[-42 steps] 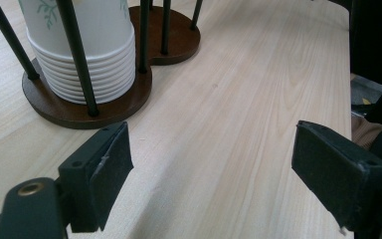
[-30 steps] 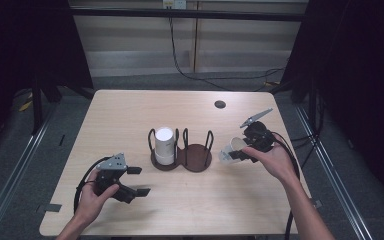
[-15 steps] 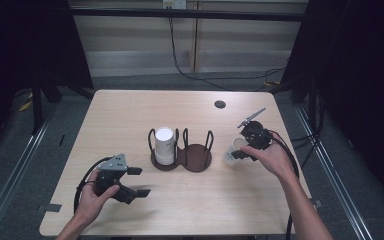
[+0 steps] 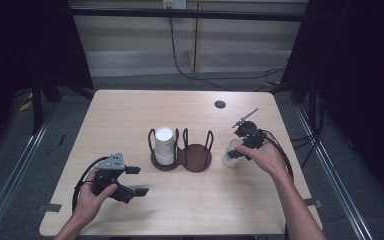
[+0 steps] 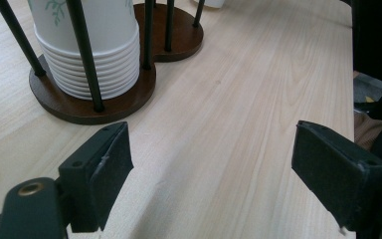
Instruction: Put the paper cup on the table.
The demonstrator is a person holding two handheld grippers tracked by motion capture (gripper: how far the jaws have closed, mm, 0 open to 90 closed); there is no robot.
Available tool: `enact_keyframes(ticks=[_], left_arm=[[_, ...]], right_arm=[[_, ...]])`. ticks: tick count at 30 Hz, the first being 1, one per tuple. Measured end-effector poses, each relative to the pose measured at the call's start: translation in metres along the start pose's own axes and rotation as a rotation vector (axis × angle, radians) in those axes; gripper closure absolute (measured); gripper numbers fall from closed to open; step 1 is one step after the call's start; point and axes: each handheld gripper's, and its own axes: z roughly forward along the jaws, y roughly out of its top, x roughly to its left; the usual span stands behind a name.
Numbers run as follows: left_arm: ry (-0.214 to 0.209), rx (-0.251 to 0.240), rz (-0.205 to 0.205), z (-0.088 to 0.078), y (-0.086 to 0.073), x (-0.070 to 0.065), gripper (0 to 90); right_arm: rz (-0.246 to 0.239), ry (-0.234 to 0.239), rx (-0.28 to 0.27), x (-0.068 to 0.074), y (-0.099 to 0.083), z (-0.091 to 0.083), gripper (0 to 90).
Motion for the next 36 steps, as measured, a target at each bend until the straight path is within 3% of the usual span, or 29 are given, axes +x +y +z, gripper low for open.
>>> enact_keyframes(ticks=[15, 24, 32, 36], left_arm=[[0.005, 0.01, 0.002, 0.0012, -0.0005, 0.0004, 16.3], [0.005, 0.012, 0.004, 0.0013, -0.0004, 0.0002, 16.3], [0.0, 0.008, 0.006, 0.0018, -0.0004, -0.0006, 16.3], [0.002, 0.006, 0.007, 0.0013, -0.0003, -0.0003, 16.3]], right_arm=[[0.052, 0.027, -0.07, -0.0005, -0.0063, 0.0056, 13.9], [0.059, 0.064, -0.093, 0.0008, -0.0088, 0.0026, 13.8], [0.075, 0.074, -0.123, 0.004, -0.0075, 0.0002, 13.9], [0.081, 0.058, -0.145, 0.0045, -0.007, -0.0032, 14.3]])
